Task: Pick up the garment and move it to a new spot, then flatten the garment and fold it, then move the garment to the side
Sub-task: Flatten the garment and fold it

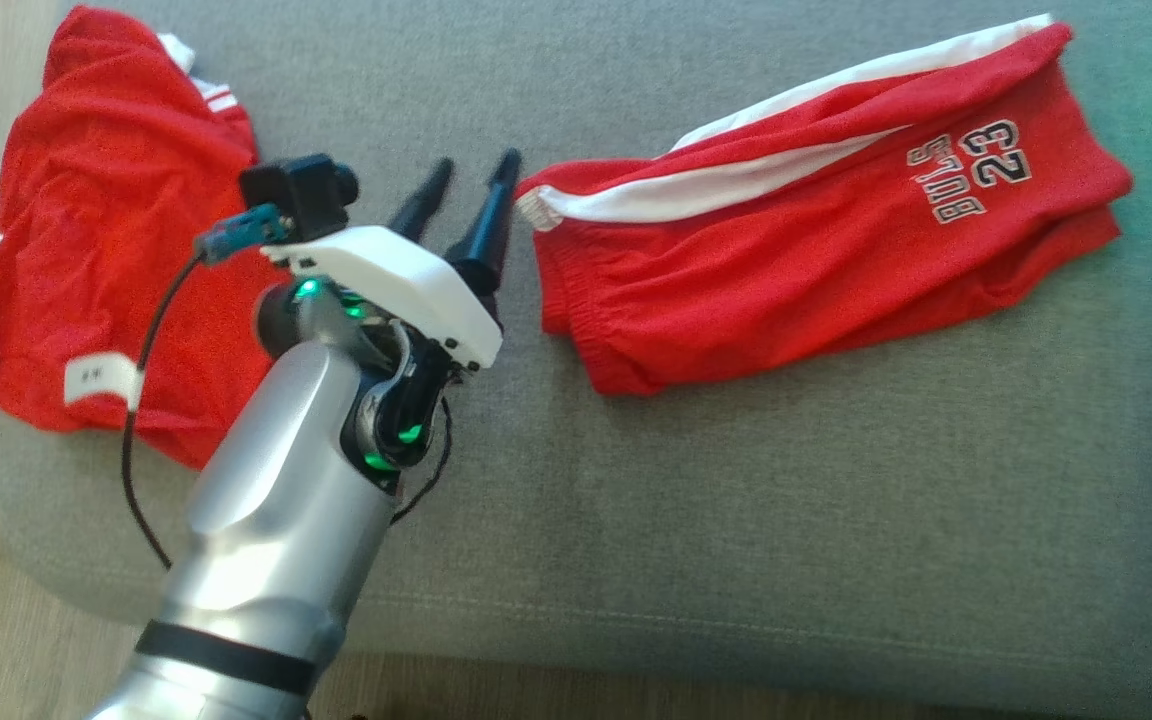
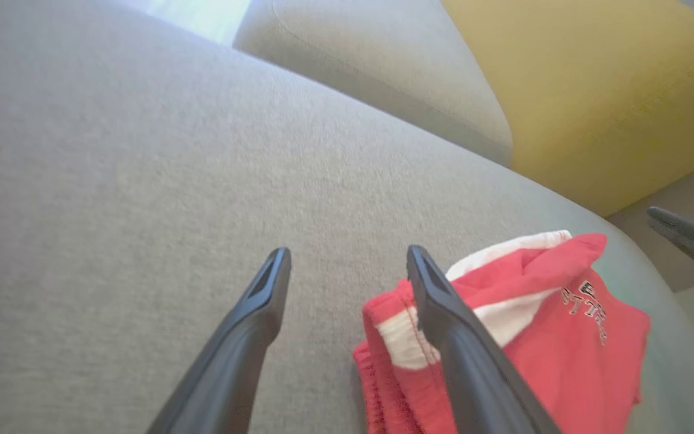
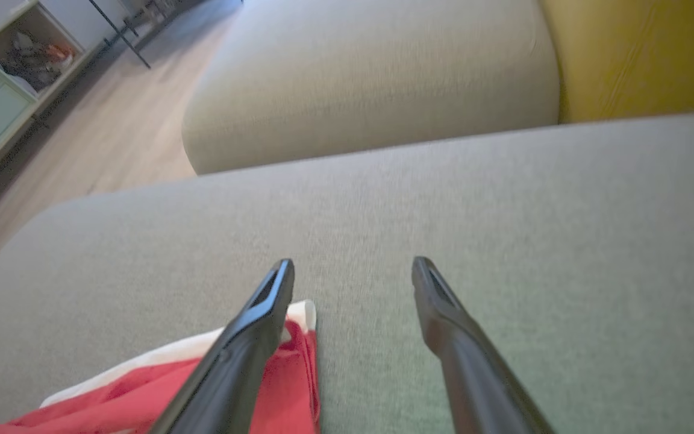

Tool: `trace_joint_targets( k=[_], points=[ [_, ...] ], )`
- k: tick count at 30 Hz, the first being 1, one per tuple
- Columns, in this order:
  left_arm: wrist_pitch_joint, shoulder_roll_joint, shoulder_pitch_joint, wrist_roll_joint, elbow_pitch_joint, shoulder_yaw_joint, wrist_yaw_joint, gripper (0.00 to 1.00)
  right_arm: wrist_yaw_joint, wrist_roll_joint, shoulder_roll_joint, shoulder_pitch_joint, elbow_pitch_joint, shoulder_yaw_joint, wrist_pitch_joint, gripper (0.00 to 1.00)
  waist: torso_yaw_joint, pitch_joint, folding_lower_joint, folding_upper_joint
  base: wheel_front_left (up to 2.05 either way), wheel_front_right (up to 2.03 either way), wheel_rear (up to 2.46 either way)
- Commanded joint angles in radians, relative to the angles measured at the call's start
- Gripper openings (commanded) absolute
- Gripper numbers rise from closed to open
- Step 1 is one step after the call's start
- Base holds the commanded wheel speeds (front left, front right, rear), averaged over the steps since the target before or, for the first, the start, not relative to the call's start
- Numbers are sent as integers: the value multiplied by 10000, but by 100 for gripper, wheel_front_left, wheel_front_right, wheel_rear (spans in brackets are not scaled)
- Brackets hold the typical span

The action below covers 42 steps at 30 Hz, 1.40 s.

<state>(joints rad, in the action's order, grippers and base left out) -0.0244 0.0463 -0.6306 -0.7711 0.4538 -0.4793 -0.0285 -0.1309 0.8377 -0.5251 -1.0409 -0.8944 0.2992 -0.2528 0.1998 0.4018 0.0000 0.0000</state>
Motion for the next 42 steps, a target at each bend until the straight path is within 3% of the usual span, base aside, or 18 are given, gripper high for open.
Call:
trace_joint_targets(
  k=[1, 7, 16, 21, 29, 36, 42],
  points=[
    [191, 191, -404, 190, -265, 344, -63, 100, 2, -96, 27, -272, 294, -4, 206, 100, -94, -126, 0, 0, 0, 0, 0],
    [2434, 475, -71, 1258, -273, 739, -944, 100, 2, -247, 318, 590, 1288, 130, 2602, 100, -707, -1056, 0, 0, 0, 0, 0],
    [2857, 592, 1730, 3065, -2982, 2338, -1779, 100, 2, -775, 502, 2919, 3404, 67, 4582, 100, -1526, -2201, 0, 0, 0, 0, 0],
    [2860, 418, 3198, 4192, -4065, 2855, -1652, 100, 2, -1636, 1036, 4476, 4246, -605, 5008, 100, -1860, -2762, 0, 0, 0, 0, 0],
    [2861, 219, 5155, 5807, -4376, 3070, -1425, 100, 2, -3494, 2492, 6998, 5559, -2283, 5140, 100, -2218, -3280, 0, 0, 0, 0, 0],
    [2861, 57, 6176, 6041, -4068, 3113, -1917, 100, 2, -4849, 3663, 8383, 6476, -3100, 5144, 100, -2307, -3453, 0, 0, 0, 0, 0],
    [2861, 44, 6131, 5873, -4029, 2834, -2028, 100, 2, -4892, 4067, 8602, 6462, -3133, 5143, 100, -2161, -3390, 0, 0, 0, 0, 0]
  ],
)
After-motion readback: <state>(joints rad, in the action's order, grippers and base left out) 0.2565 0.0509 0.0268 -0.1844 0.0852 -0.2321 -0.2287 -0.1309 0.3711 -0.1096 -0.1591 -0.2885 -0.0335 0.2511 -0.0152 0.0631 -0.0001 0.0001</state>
